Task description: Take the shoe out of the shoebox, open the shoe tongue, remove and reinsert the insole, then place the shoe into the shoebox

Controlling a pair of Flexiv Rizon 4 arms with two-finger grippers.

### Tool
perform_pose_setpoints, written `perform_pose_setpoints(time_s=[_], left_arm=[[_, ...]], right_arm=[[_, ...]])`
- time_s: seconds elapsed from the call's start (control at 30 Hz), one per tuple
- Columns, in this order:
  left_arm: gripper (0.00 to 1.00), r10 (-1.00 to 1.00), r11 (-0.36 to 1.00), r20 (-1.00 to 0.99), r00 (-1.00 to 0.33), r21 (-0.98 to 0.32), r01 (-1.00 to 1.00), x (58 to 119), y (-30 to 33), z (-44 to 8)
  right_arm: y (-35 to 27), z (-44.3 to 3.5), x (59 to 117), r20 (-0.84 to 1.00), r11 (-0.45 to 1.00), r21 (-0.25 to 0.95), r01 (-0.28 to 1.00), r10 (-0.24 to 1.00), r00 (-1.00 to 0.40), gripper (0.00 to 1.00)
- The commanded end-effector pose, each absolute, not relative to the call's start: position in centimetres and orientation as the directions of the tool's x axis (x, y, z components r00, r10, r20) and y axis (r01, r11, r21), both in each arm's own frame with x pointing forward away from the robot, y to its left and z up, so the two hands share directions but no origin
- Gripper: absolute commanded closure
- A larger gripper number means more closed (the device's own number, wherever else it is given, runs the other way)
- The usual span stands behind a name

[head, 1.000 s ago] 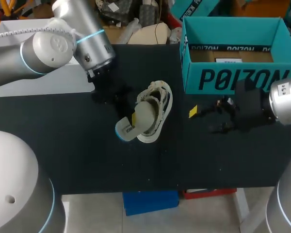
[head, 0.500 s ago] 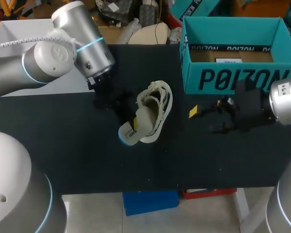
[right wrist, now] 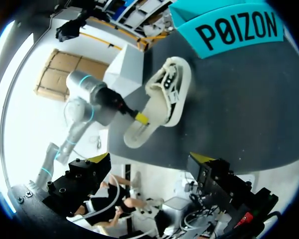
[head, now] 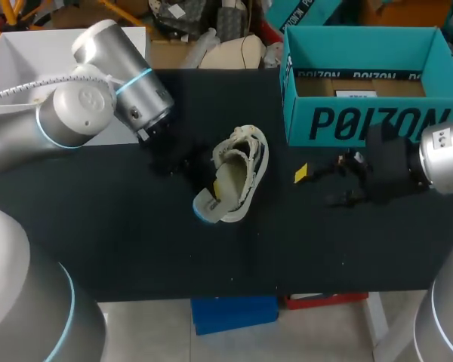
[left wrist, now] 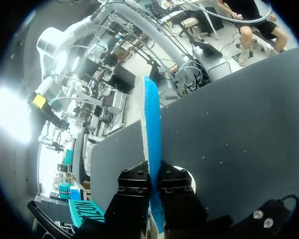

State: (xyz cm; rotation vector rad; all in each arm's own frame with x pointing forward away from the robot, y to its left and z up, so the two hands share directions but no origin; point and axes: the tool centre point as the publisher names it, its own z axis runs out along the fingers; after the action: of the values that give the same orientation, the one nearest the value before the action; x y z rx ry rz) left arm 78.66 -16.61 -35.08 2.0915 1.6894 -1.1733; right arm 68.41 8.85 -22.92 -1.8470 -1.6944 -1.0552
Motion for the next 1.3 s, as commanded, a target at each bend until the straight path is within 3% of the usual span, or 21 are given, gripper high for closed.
perform_pose_setpoints(time_s=[0.03,1.3], left_arm=[[1.00,0.703,-0.318,-0.711,0.021,-0.288,0.903,78.9,-16.8,-35.5],[1.00,0.688,-0.216,-0.721,-0.083,-0.312,0.925,84.4,-18.9,-38.4]], right_arm=[[8.9,-22.9,68.4,0.758,-0.170,0.184,0.968,0.652,-0.029,0.00],[8.9,-22.9,68.4,0.758,-0.170,0.184,0.968,0.652,-0.029,0.00]])
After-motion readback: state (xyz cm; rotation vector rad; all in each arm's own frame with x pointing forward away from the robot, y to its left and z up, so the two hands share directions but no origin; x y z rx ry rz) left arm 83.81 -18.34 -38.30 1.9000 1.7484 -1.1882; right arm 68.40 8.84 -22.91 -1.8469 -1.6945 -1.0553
